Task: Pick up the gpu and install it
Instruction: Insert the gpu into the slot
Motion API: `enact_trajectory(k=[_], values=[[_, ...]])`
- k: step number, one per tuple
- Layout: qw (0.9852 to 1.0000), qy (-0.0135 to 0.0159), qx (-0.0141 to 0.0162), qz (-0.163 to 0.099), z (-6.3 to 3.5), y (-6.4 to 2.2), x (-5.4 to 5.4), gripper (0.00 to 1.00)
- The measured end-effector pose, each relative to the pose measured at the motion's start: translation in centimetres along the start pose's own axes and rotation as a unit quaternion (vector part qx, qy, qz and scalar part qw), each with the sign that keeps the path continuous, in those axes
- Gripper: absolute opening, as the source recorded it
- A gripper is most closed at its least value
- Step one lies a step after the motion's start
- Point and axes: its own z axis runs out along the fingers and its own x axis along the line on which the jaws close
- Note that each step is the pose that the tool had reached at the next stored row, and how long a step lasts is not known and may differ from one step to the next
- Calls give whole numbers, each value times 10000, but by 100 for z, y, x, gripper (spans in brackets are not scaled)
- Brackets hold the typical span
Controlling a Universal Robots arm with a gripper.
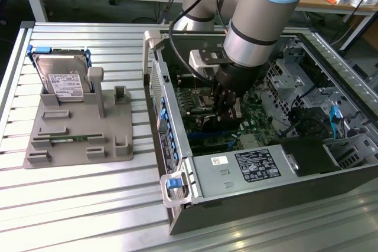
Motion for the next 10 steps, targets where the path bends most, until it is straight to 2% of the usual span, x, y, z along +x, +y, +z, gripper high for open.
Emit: enact_trajectory(k=[10], values=[[10000,0,0,0,25,0,0,26]])
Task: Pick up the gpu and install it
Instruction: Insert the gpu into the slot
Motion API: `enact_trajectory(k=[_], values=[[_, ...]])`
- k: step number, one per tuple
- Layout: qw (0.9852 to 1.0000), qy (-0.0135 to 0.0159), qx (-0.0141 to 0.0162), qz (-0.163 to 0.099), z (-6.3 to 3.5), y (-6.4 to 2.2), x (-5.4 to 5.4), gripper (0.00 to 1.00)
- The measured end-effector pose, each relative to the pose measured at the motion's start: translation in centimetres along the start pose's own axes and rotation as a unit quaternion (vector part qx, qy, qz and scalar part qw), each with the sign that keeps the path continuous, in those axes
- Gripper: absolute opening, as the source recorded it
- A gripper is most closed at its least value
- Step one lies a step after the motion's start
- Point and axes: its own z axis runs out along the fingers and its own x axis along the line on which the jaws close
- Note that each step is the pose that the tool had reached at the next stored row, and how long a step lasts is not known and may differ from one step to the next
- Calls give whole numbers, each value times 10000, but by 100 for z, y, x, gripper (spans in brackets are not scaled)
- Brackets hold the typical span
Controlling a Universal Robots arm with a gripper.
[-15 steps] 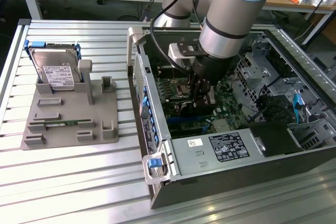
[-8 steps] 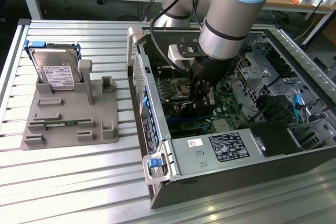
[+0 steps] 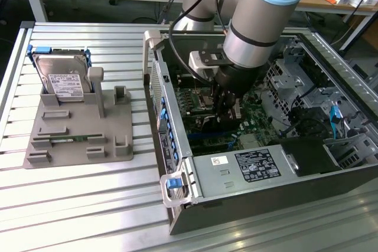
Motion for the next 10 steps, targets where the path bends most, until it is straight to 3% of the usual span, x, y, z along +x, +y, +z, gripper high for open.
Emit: enact_trajectory(k=[6,7,8,9,10], values=[[10000,6,-1,1,26,-1,0,26],[10000,18,1,1,29,-3,0,26],[10000,65,3,0,30,-5,-1,26],[10000,67,2,0,29,-5,0,26],[10000,95,2,2,28,-4,-3,26]])
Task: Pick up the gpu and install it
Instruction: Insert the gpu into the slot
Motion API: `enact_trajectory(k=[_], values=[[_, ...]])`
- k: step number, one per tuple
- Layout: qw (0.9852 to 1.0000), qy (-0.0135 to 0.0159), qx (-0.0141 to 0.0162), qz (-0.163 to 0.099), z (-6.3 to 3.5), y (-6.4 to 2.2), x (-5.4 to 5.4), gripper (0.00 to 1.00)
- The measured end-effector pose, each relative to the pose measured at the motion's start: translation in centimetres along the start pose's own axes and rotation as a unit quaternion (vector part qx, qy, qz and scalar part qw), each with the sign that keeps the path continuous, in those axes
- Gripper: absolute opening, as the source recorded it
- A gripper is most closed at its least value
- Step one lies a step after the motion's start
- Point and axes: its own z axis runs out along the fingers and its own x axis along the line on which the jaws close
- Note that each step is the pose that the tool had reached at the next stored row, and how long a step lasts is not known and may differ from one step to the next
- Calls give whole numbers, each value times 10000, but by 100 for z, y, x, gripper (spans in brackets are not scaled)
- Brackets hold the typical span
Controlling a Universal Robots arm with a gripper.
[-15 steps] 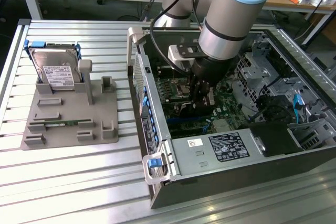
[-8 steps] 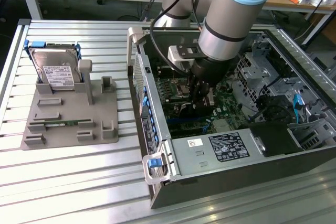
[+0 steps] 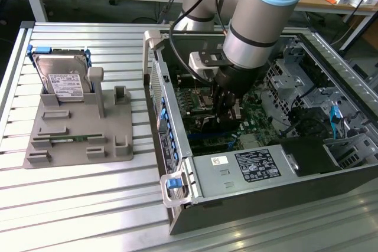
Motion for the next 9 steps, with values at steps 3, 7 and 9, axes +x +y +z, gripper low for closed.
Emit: enact_trajectory(k=[3,7,9], values=[[10000,48,2,-1,0,-1,-3,26],[10000,40,2,-1,-4,-1,-3,26],[10000,41,2,-1,-16,-2,-5,26]])
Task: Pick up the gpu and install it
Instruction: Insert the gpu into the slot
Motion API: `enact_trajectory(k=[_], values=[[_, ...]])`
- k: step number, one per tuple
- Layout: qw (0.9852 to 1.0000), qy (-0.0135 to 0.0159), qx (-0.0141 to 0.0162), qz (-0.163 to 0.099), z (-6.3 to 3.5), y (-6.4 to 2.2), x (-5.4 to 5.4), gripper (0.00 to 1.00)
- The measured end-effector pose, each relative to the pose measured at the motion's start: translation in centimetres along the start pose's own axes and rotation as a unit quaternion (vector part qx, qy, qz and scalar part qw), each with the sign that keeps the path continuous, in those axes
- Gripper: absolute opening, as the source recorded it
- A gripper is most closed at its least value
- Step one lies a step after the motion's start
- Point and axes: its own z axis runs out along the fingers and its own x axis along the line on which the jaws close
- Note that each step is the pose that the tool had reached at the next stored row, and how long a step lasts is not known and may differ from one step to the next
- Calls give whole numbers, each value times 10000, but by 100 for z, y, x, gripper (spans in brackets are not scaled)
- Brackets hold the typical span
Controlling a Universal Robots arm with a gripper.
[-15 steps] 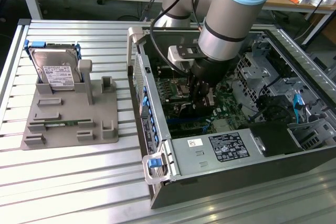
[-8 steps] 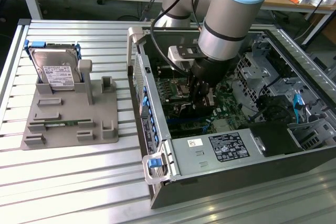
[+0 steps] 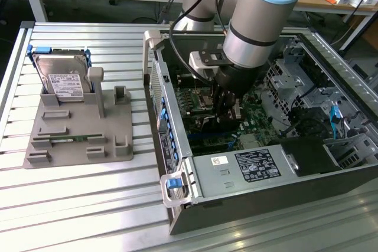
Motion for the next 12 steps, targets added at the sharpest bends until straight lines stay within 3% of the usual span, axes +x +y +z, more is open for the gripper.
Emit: enact_trajectory(k=[5,9,12], values=[[10000,0,-1,1,-37,1,-2,26],[10000,-46,-2,0,-38,2,-8,26],[10000,-53,-2,0,-38,1,-8,26]])
